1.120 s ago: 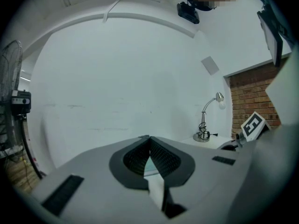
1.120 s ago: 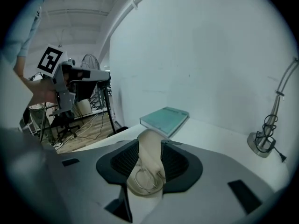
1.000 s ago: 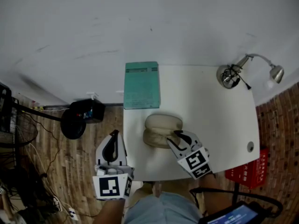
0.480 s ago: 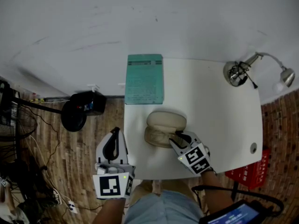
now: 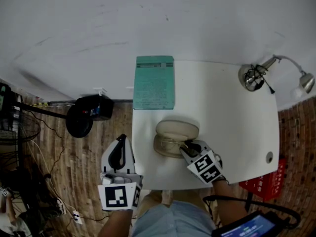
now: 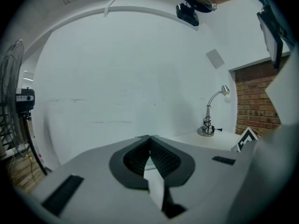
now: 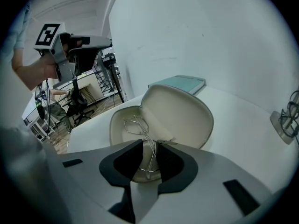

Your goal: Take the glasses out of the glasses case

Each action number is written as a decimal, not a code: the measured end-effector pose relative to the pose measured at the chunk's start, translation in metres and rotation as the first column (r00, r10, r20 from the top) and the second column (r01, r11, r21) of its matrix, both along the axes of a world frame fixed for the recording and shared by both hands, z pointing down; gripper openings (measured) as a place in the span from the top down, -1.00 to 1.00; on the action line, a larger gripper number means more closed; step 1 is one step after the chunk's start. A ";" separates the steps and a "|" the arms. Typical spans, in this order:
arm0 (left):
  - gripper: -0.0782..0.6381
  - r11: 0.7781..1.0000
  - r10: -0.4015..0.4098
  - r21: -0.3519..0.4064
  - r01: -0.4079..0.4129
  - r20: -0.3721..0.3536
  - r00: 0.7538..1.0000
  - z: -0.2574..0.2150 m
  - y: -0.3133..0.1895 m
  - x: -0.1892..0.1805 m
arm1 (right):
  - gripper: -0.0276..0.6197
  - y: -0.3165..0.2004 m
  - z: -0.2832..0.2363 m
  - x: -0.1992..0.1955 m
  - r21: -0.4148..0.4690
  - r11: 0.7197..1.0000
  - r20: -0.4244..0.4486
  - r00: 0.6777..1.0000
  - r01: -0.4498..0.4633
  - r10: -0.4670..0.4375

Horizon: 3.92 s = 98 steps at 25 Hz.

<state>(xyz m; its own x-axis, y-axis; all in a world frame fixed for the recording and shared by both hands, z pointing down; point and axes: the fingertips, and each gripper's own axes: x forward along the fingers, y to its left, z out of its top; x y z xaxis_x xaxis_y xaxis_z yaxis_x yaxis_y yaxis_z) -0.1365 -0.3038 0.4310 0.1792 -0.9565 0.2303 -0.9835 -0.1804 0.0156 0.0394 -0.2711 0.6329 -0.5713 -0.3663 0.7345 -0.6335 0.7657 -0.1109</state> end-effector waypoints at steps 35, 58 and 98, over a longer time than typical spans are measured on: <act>0.76 1.000 -0.007 0.025 0.007 0.008 1.000 -0.012 0.001 -0.010 | 0.79 -0.017 -0.022 -0.005 0.093 0.995 -0.021 0.999 -0.023 0.025; 0.76 0.997 0.001 0.079 -0.002 0.016 1.000 -0.037 0.003 -0.016 | 0.79 -0.036 -0.073 0.001 0.220 0.968 0.038 0.993 -0.117 0.111; 0.76 0.935 0.078 0.343 -0.087 0.040 0.996 -0.148 0.024 -0.027 | 0.79 -0.031 -0.327 0.033 0.639 0.635 0.332 0.900 -0.434 0.282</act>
<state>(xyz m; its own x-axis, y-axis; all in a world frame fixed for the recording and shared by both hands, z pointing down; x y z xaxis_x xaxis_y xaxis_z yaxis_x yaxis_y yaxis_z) -0.1633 -0.2795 0.2832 0.2592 -0.9601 -0.1051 -0.9641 -0.2507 -0.0871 0.0726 -0.3020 0.3060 -0.3773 -0.9221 0.0859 -0.8996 0.3869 0.2025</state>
